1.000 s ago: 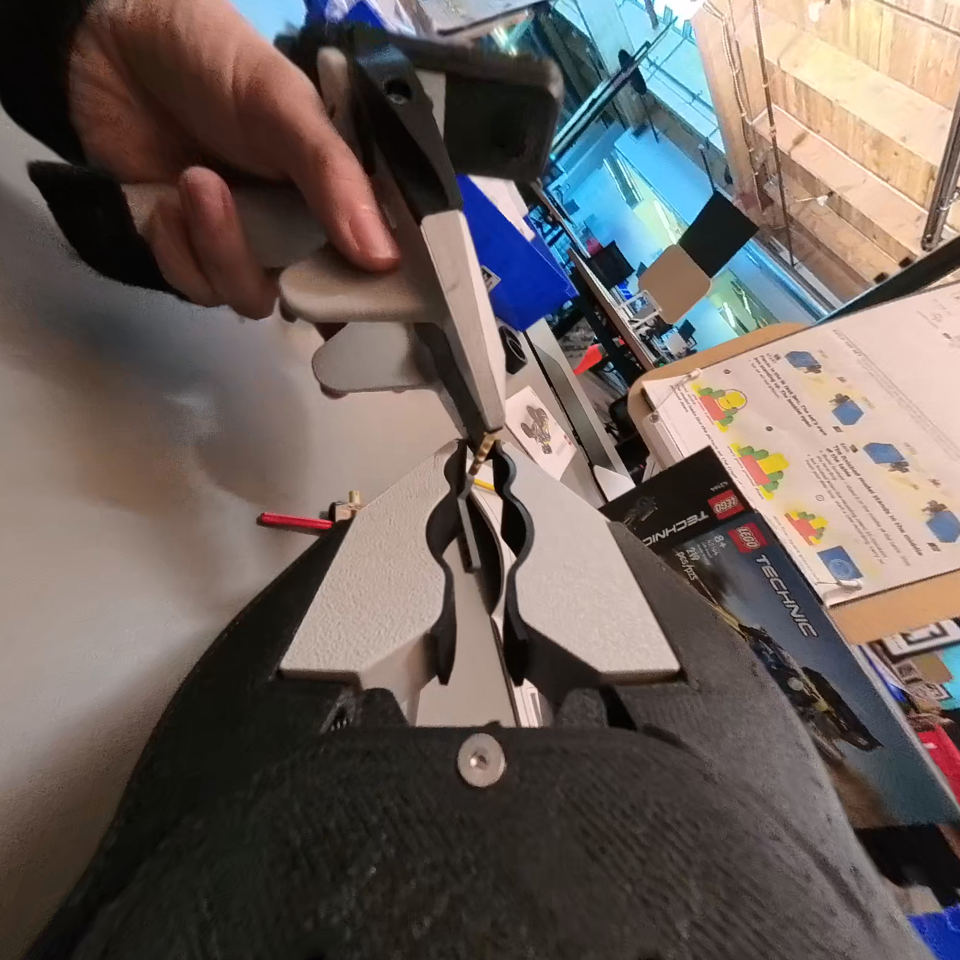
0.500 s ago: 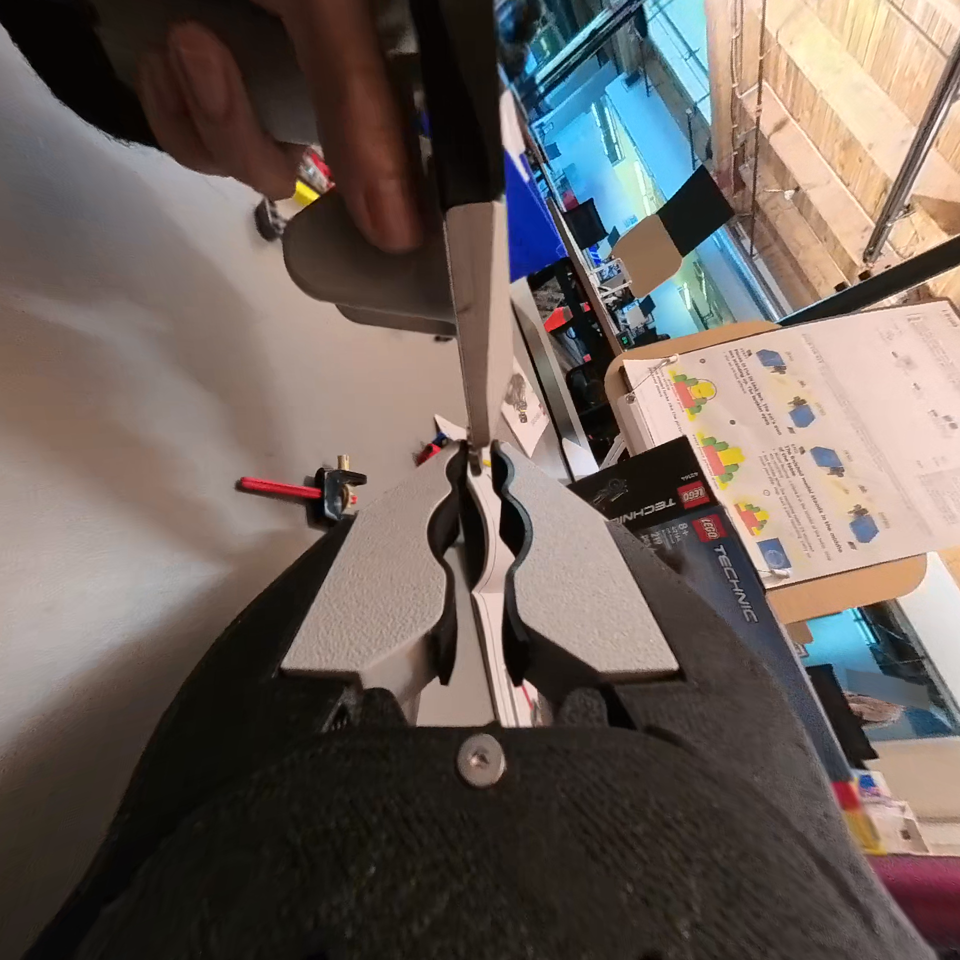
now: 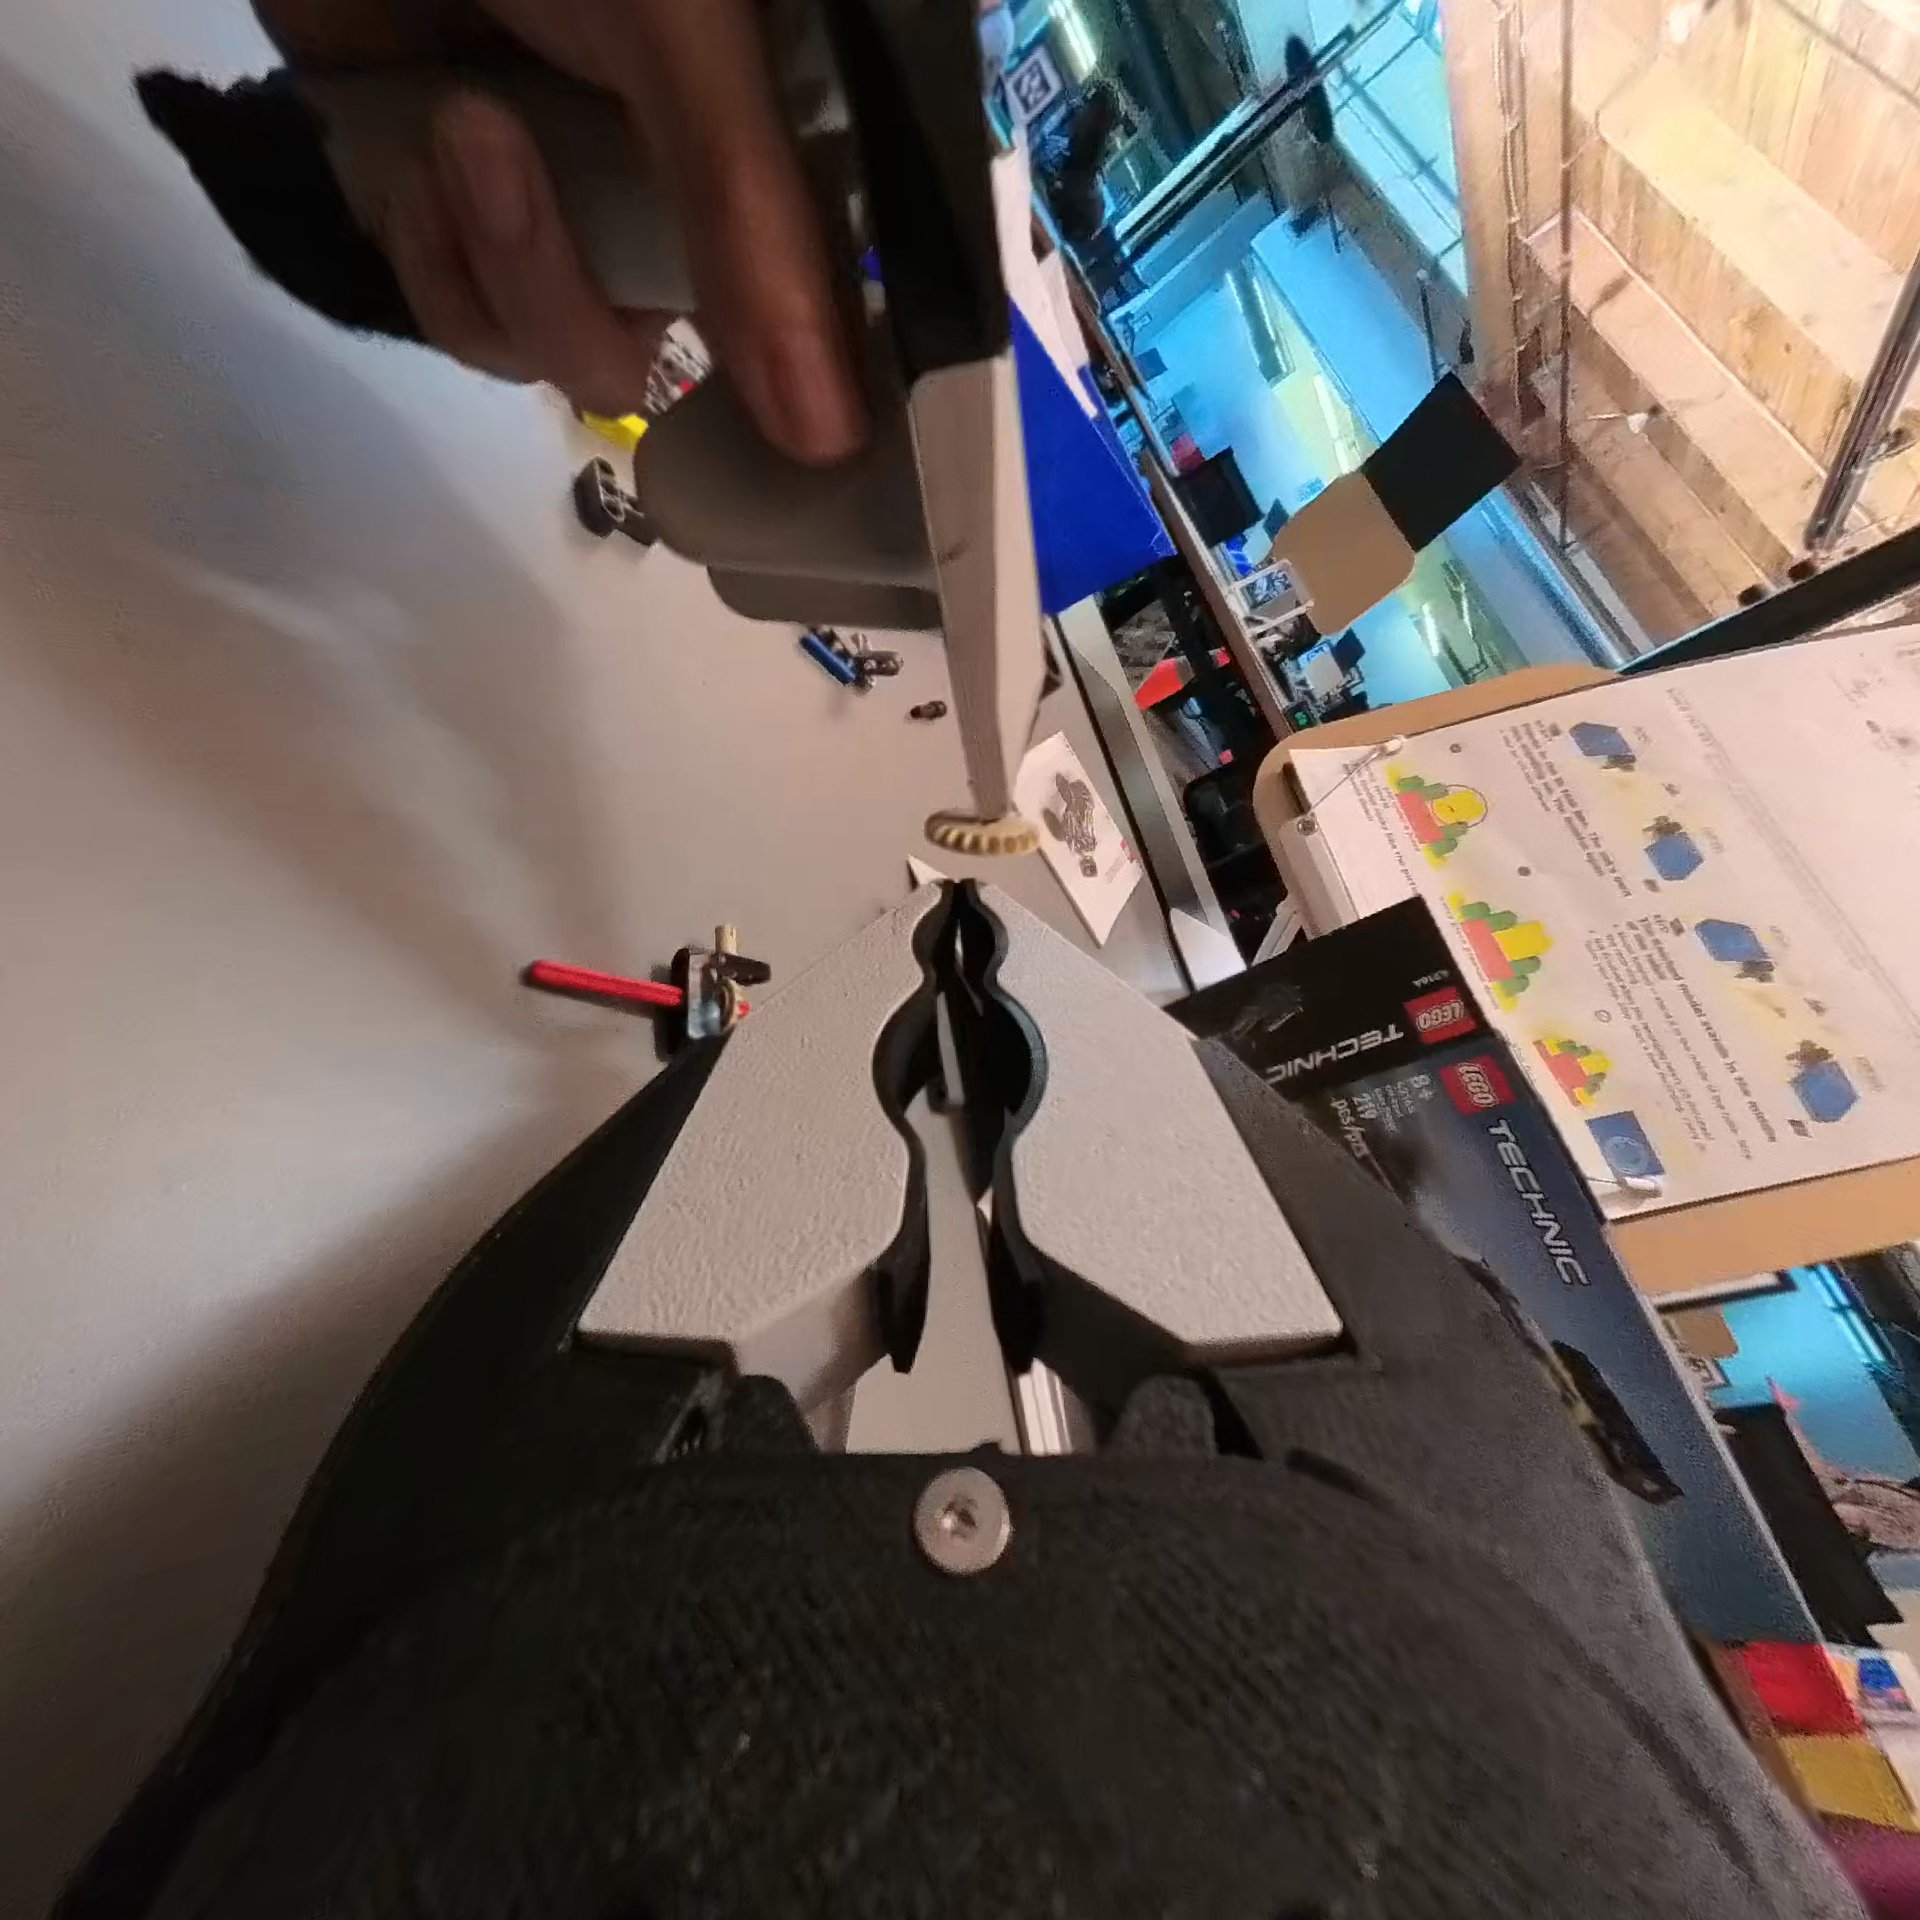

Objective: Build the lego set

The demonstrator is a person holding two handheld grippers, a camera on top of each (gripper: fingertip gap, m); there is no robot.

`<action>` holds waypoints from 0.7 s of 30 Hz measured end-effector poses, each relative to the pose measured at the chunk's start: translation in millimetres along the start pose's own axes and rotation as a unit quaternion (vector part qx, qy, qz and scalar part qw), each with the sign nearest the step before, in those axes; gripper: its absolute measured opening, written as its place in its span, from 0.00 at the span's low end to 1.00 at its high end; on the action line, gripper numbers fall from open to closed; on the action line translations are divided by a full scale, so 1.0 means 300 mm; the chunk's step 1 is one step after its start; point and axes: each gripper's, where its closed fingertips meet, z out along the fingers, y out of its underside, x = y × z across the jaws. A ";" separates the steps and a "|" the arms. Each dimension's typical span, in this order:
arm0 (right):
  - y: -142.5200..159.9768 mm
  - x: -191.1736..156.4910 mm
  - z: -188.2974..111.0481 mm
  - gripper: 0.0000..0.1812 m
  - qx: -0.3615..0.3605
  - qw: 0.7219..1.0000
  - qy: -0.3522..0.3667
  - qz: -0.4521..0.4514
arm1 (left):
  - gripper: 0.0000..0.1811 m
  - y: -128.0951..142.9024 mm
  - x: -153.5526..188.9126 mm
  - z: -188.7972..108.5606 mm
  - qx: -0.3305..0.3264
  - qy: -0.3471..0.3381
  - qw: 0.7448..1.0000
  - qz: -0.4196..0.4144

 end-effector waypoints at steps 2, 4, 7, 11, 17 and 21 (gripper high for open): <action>-0.017 0.010 -0.004 0.00 0.017 1.000 0.012 -0.002 | 0.03 0.005 0.001 0.005 0.007 0.015 1.000 -0.020; -0.021 0.005 -0.005 0.00 0.024 1.000 0.013 -0.001 | 0.03 0.001 -0.002 0.005 0.020 0.021 0.999 -0.034; -0.020 -0.004 -0.007 0.07 0.028 1.000 0.003 0.014 | 0.03 0.003 -0.018 0.002 0.022 0.004 0.999 -0.029; -0.037 0.005 -0.008 0.13 0.050 0.995 -0.008 0.083 | 0.00 0.002 -0.029 0.000 0.015 -0.029 0.999 0.013; 0.047 0.003 -0.026 0.13 0.003 0.978 -0.077 0.194 | 0.00 0.038 -0.034 0.005 -0.025 -0.062 0.994 0.083; 0.141 -0.058 -0.147 0.18 -0.060 0.948 -0.198 0.244 | 0.00 0.112 -0.057 -0.013 -0.082 -0.074 0.987 0.119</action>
